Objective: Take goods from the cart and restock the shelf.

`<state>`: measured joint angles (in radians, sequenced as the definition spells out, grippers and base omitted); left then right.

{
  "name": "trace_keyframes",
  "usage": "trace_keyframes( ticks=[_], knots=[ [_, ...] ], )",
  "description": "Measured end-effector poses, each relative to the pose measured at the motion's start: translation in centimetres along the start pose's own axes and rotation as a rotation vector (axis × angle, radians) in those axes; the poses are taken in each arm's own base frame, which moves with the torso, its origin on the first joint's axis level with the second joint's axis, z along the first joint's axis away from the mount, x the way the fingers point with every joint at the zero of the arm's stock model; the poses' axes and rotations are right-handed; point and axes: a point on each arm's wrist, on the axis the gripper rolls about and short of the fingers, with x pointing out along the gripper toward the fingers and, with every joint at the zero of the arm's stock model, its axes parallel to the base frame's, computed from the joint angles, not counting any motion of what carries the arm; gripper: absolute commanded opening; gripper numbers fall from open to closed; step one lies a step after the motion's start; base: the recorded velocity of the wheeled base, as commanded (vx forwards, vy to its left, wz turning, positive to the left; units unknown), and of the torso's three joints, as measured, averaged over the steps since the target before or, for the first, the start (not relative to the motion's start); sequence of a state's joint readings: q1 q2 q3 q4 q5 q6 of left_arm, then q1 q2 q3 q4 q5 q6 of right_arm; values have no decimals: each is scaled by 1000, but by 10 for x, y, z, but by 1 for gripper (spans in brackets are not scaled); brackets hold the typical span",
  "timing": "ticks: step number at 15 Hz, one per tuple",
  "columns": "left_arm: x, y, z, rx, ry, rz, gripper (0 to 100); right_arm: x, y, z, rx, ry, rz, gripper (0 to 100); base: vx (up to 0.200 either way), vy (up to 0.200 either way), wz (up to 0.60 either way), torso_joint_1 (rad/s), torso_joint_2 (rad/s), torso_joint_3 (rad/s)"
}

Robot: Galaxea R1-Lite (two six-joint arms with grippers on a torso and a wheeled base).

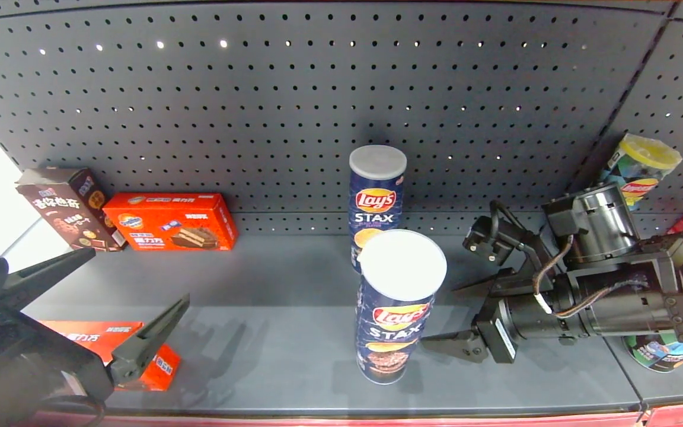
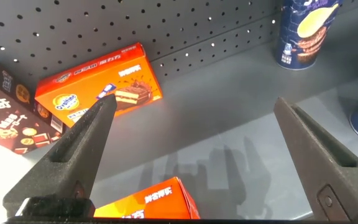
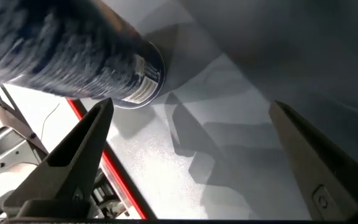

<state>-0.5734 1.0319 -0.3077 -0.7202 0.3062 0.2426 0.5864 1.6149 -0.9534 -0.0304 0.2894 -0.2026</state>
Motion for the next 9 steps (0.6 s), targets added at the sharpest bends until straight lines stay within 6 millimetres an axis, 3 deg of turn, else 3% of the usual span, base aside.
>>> trace_keyframes(
  ticks=[9],
  knots=[
    [0,0,-2,2,8,-3,100,7,0,3,-6,-5,7,100,0,0,0,0,0,0]
  ],
)
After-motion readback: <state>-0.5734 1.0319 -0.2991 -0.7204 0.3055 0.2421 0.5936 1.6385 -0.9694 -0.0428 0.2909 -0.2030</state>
